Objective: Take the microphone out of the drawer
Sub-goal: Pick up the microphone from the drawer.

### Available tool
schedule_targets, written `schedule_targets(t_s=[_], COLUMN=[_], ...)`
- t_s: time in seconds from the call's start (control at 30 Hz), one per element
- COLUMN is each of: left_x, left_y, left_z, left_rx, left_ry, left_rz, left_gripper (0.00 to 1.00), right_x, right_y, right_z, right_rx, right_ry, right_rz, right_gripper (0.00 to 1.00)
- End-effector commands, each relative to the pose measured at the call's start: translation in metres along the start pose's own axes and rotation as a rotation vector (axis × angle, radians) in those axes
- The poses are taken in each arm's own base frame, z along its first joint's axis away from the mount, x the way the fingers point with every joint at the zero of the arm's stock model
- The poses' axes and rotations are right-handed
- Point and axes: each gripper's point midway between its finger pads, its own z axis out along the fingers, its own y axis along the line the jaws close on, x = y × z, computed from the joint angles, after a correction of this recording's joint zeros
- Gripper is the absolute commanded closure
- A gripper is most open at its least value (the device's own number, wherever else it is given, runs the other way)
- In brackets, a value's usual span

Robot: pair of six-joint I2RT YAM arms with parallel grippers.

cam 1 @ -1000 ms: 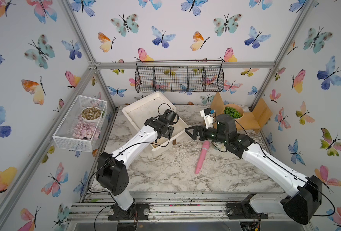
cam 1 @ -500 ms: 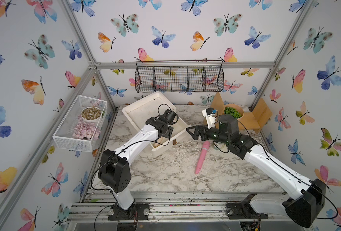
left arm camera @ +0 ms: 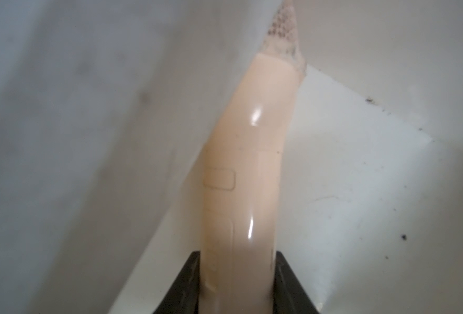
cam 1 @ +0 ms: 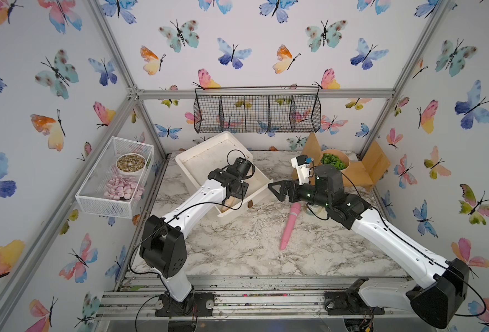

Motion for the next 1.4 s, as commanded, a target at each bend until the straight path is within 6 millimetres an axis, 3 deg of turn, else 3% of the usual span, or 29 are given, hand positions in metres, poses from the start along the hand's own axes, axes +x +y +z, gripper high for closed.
schedule_targets(t_s=[0.0, 0.47, 0.7, 1.37], left_x=[0.013, 0.020, 0.021, 0.030], left_y=[-0.002, -0.001, -0.016, -0.019], left_z=[-0.006, -0.028, -0.033, -0.057], left_rx=[-0.013, 0.005, 0.055, 0.102], left_ry=[0.024, -0.010, -0.028, -0.107], left_rz=[0.067, 0.032, 0.103, 0.180], left_gripper=[0.63, 0.62, 0.60, 0.59], right_x=[-0.003, -0.006, -0.007, -0.004], right_y=[-0.003, 0.000, 0.000, -0.003], right_z=[-0.006, 0.000, -0.001, 0.005], right_rx=[0.020, 0.006, 0.009, 0.009], right_ry=[-0.025, -0.016, -0.017, -0.011], right_rz=[-0.018, -0.017, -0.019, -0.022], right_gripper=[0.02, 0.02, 0.02, 0.02])
